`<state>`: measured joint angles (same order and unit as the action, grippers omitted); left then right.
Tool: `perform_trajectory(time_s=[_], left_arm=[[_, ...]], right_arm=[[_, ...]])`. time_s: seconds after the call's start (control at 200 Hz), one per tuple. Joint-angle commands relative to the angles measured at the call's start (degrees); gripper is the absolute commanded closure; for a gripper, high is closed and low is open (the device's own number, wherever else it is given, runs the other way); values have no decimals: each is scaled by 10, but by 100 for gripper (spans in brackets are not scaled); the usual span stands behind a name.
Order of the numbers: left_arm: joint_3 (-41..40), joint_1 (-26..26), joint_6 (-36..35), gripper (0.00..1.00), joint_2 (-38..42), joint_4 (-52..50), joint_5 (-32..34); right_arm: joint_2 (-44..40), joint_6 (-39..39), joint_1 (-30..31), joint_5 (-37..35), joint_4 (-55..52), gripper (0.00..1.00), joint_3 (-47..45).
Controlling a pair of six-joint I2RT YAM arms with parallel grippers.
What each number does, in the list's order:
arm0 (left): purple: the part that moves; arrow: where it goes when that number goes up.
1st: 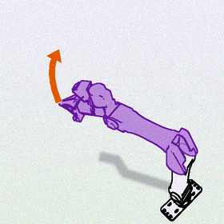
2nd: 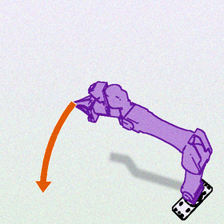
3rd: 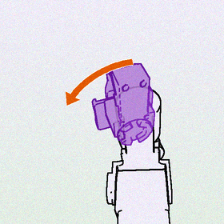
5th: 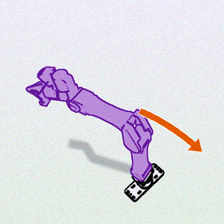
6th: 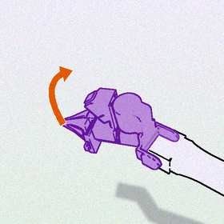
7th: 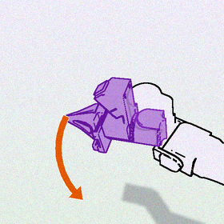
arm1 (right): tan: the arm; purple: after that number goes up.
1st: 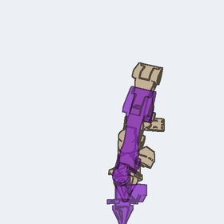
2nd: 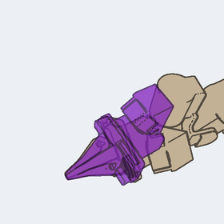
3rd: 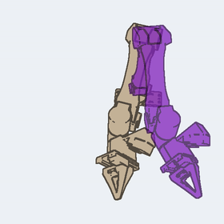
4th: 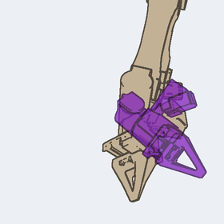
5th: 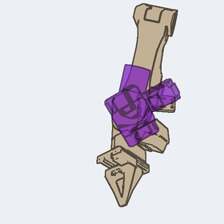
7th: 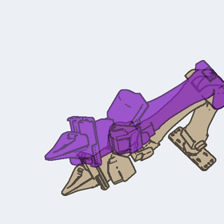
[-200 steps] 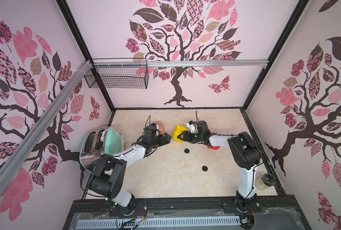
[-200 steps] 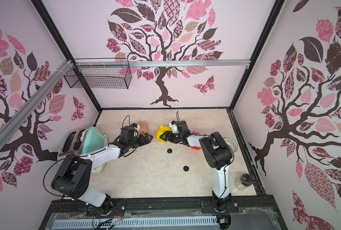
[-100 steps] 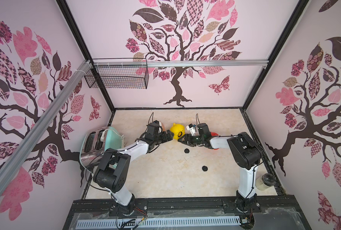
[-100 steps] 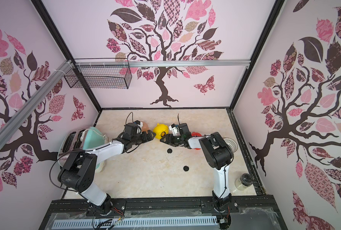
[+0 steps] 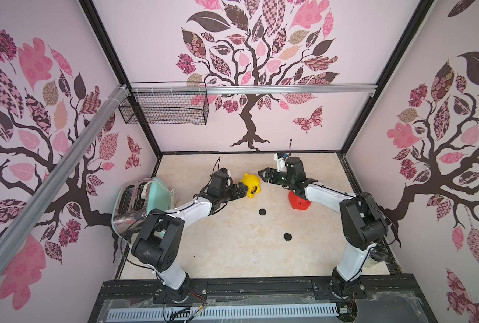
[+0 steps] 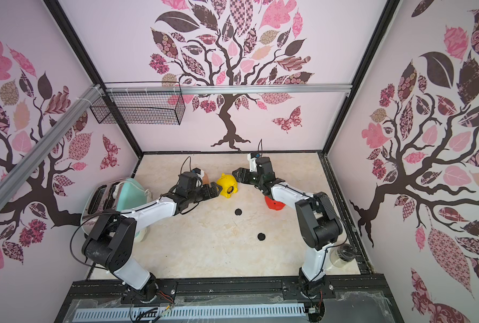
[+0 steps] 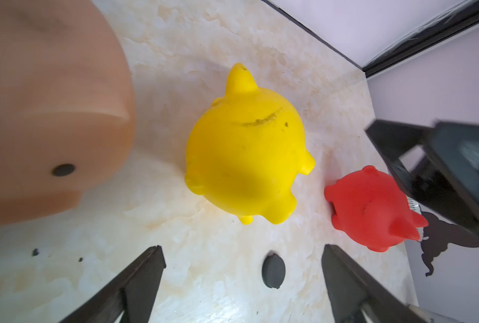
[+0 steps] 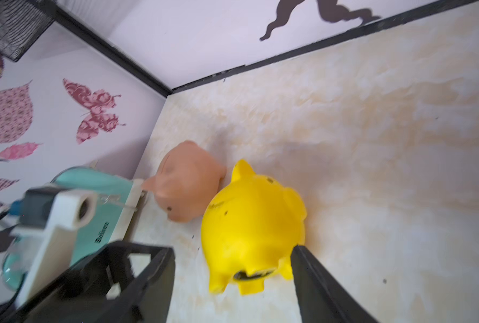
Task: Open piggy banks
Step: Adjust the piggy bank at the center of the board.
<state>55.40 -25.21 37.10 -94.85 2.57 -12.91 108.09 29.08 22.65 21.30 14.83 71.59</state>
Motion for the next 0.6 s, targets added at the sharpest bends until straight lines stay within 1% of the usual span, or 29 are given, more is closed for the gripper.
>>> perform_trajectory(time_s=[0.0, 0.13, 0.23, 0.315, 0.395, 0.44, 0.595], left_arm=[[8, -1, 18, 4, -17, 17, 13], [9, -1, 27, 4, -27, 21, 17], [12, 0, 30, 4, -34, 25, 6], [12, 1, 28, 5, -33, 24, 5], [8, 5, 33, 5, -28, 19, 11], [1, 10, 36, 5, -23, 21, 9], [-21, 33, 36, 4, 4, 18, 3]], right_arm=[[80, -11, 3, -22, -52, 30, 83], [169, 6, 2, 21, -69, 31, 179], [203, 26, 1, 60, -66, 32, 210], [210, 50, 1, 92, -41, 34, 196], [201, 69, 3, 109, -10, 36, 163], [187, 77, 4, 115, 11, 38, 138], [123, 105, 10, 127, 70, 39, 39]])
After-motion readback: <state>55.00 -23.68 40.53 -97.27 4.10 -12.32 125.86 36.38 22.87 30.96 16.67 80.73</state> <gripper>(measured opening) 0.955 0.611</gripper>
